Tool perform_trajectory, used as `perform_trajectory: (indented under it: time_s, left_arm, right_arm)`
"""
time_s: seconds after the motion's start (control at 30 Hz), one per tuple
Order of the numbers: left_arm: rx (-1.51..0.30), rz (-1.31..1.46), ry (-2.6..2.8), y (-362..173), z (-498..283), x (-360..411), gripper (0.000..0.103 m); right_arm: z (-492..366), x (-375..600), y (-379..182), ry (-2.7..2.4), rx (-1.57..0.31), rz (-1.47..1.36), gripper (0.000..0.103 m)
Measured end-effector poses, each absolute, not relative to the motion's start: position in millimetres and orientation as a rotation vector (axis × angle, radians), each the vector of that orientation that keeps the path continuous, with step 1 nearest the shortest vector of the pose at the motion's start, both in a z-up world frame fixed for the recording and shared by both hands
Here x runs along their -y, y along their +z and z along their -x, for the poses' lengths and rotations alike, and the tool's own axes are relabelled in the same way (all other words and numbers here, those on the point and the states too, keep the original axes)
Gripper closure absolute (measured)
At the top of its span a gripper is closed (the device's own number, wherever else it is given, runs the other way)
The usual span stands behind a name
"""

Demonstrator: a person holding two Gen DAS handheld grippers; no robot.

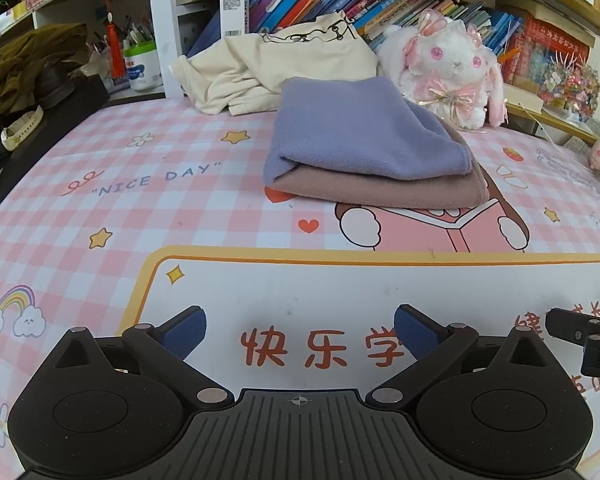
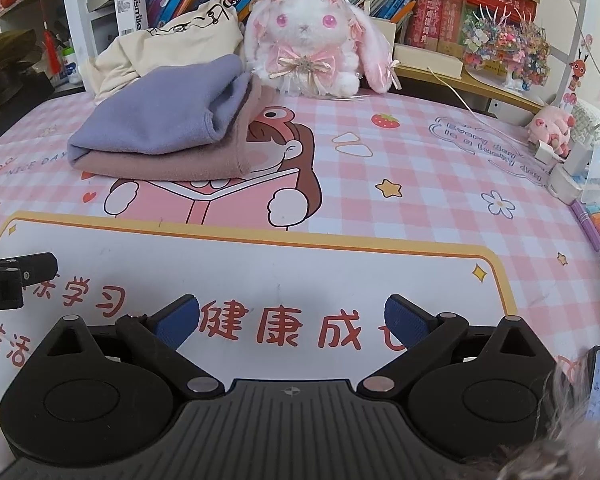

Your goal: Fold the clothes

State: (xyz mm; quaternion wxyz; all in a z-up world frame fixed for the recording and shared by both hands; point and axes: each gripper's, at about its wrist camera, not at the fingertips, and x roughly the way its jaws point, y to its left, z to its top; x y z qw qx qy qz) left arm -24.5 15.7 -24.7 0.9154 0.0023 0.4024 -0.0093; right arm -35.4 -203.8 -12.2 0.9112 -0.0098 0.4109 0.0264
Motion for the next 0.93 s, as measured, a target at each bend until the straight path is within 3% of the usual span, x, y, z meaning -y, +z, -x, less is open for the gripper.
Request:
perform_trajectory:
  time_s: [0.93]
  left_arm:
    - [-0.839,0.022,-0.026,-25.9,25.6,-17.7,0.0]
  right_arm:
    - [35.2,204.0,-16.8,0.056,-0.875,0.014,0.003]
